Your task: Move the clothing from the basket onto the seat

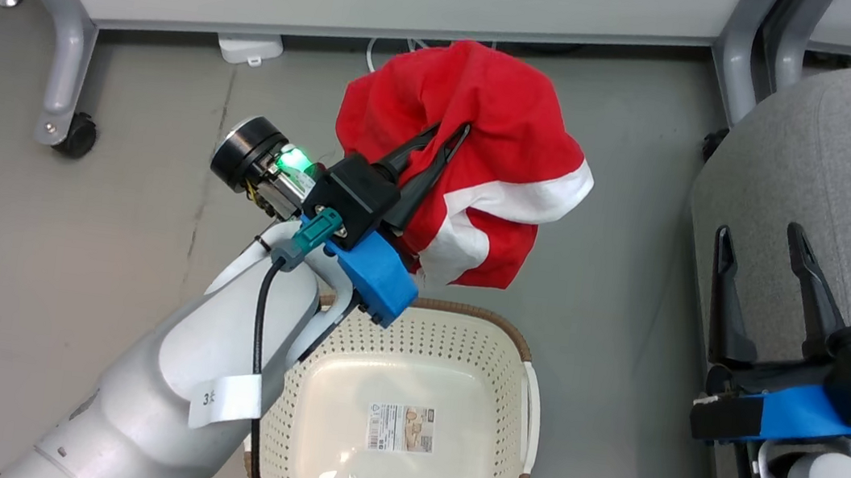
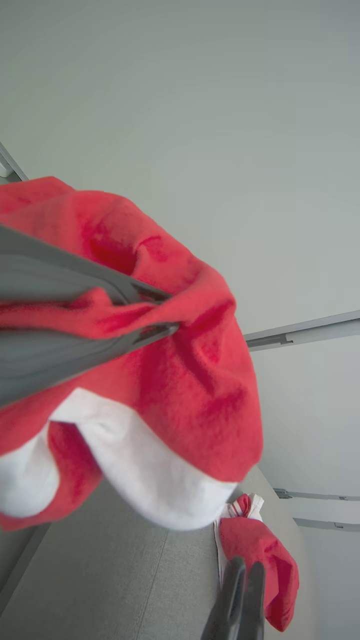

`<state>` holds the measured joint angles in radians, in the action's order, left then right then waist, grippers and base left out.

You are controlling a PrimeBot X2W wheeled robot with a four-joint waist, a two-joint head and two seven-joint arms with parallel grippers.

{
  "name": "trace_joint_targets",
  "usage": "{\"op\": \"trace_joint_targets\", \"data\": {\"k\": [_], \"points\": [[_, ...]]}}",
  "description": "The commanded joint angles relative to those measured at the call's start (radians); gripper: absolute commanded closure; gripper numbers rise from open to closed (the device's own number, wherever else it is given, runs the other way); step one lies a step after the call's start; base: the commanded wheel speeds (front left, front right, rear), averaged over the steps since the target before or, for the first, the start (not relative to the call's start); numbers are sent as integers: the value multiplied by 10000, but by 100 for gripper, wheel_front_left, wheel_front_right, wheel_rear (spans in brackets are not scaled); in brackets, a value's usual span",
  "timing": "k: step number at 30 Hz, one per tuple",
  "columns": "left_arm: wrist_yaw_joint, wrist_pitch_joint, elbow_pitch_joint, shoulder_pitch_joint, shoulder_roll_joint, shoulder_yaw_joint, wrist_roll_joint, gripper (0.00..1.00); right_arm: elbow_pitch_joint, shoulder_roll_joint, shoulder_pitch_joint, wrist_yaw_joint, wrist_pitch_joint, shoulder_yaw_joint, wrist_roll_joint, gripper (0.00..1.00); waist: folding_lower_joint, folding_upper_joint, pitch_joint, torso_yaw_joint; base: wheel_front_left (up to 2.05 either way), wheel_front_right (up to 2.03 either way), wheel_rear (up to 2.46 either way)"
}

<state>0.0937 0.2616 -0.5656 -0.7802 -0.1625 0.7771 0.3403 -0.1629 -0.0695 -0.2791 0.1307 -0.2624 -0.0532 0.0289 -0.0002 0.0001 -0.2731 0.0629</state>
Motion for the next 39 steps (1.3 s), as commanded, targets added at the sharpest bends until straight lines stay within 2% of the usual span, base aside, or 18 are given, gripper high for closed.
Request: {"op": "trace_joint_targets", "data": {"k": [1, 13, 26, 31, 39], "points": [[14, 49, 94, 91, 12, -128, -78, 100, -38, 24, 183, 1, -38, 13, 33, 0, 2, -1, 296, 36, 0, 0, 0], [124, 49, 357, 260, 122, -440, -230, 100, -325, 146, 959, 1, -38, 130, 221, 0, 2, -1, 1420, 133, 0, 0, 0], [175, 49, 522, 345, 151, -487, -259, 100, -470, 180, 1269, 1, -38, 585, 307, 0, 2, -1, 1706, 255, 0, 0, 0], [184, 49, 486, 381, 151, -493, -246, 100, -598, 183, 1334, 1, -38, 1127, 354, 0, 2, -1, 1762, 247, 0, 0, 0], [188, 49, 520, 417, 231, -458, -285, 100, -923, 137, 1248, 1, -38, 2631, 507, 0, 2, -1, 1825, 277, 0, 0, 0]]}}
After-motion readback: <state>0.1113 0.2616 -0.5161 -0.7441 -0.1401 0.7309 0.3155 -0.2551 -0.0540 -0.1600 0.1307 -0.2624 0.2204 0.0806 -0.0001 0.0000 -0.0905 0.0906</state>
